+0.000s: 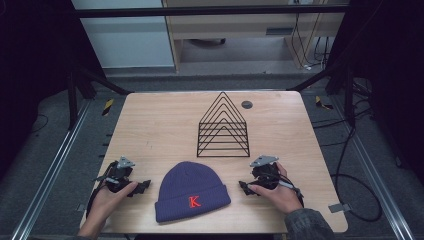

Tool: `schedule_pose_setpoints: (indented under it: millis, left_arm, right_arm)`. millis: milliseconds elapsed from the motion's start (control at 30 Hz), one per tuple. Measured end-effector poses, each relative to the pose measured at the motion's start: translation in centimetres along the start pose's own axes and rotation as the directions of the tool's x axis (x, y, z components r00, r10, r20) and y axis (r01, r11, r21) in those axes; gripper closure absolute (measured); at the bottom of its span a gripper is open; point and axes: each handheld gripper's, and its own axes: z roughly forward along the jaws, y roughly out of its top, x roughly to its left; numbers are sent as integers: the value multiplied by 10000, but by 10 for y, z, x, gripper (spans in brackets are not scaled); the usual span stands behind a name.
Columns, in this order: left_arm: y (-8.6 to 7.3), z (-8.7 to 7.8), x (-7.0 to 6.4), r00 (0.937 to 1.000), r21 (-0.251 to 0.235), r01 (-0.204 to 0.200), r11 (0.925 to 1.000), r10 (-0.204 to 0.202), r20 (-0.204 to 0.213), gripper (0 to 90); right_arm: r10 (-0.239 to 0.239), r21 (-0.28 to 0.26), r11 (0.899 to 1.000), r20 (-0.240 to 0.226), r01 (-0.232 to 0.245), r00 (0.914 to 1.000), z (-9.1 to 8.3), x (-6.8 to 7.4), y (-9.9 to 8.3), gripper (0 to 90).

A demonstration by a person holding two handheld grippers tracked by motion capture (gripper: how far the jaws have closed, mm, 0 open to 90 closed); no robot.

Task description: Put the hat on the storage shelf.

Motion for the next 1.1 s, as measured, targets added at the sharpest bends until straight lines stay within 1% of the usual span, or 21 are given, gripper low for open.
schedule_pose_setpoints:
  millis: [167, 300, 400, 433, 467, 500, 533, 600, 633, 667, 700, 733, 767, 867, 900, 933, 967, 1000, 1033, 1067, 1100]
  left_arm:
    - [1, 1, -1, 9999, 116, -131, 9998, 131, -1, 20]
    - [2, -1, 1, 9995, 81, 121, 9999, -123, 296, 22]
    - [2, -2, 3, 9978, 38, 297, 9996, -299, 595, 45]
    - [3, -3, 4, 9961, 7, 524, 9986, -523, 712, 46]
    - [4, -5, 5, 9938, -109, 661, 9978, -649, 898, 55]
    - [4, -6, 5, 9936, -168, 603, 9980, -584, 964, 78]
    - [5, -8, 6, 9946, -186, 527, 9984, -508, 901, 94]
    - [6, -10, 5, 9950, -234, 468, 9986, -445, 895, 105]
    - [9, -14, 5, 9951, -304, 415, 9987, -386, 907, 105]
    - [11, -16, 4, 9953, -322, 360, 9988, -330, 906, 117]
    - [15, -20, 3, 9954, -337, 285, 9990, -253, 920, 117]
    - [20, -23, 1, 9947, -402, 358, 9985, -317, 981, 124]
    - [25, -25, 0, 9937, -411, 331, 9986, -284, 1081, 148]
    - [46, -27, -12, 9930, -420, -211, 9989, 258, 1154, 172]
    - [55, -25, -19, 9904, -331, -455, 9984, 494, 1287, 197]
    - [55, -25, -19, 9904, -331, -455, 9984, 494, 1287, 205]
    - [61, -22, -25, 9873, -238, -646, 9976, 674, 1441, 205]
    - [71, -16, -34, 9843, -135, -936, 9955, 946, 1487, 232]
    - [71, -16, -34, 9843, -135, -936, 9955, 946, 1487, 249]
    - [75, -12, -38, 9821, -51, -1080, 9941, 1075, 1545, 249]
    - [82, -4, -44, 9774, 33, -1162, 9932, 1137, 1781, 287]
  right_arm:
    - [-5, 0, 10000, 18, 5, 10000, 0, 0, 0, 30]
    - [-23, 26, 10000, 19, 23, 10000, 0, 1, 0, 31]
    - [-51, 204, 9998, 29, 51, 10000, -1, 1, 2, 53]
    - [-111, 258, 9996, 97, 108, 9999, -1, 1, 4, 71]
    - [-213, 218, 9995, 233, 208, 9995, -3, 2, 5, 99]
    - [-506, 130, 9987, 546, 500, 9972, -4, 4, 6, 128]
    - [-750, 57, 9972, 709, 748, 9947, -5, 6, 7, 133]
    - [-809, -16, 9967, 707, 812, 9942, -7, 7, 8, 140]
    - [-799, -124, 9966, 655, 809, 9946, -9, 9, 9, 152]
    - [-911, -187, 9955, 671, 925, 9936, -11, 12, 10, 158]
    - [-1000, -210, 9946, 675, 1017, 9927, -13, 13, 11, 165]
    - [-1030, -243, 9942, 712, 1050, 9921, -15, 15, 11, 174]
    - [-1055, -301, 9937, 713, 1079, 9919, -16, 16, 11, 181]
    - [-1150, -244, 9928, 696, 1169, 9909, -18, 16, 10, 188]
    - [-1172, -128, 9929, 745, 1185, 9903, -16, 14, 9, 191]
    - [-1172, -128, 9929, 745, 1185, 9903, -16, 14, 9, 191]
    - [-1157, -62, 9932, 731, 1164, 9906, -16, 14, 9, 191]
    - [-1163, 18, 9932, 763, 1165, 9903, -14, 13, 8, 193]
    - [-1163, 18, 9932, 763, 1165, 9903, -14, 13, 8, 193]
    - [-1144, 32, 9934, 760, 1145, 9905, -14, 13, 8, 194]
    - [-1131, 83, 9936, 780, 1128, 9905, -14, 13, 8, 197]
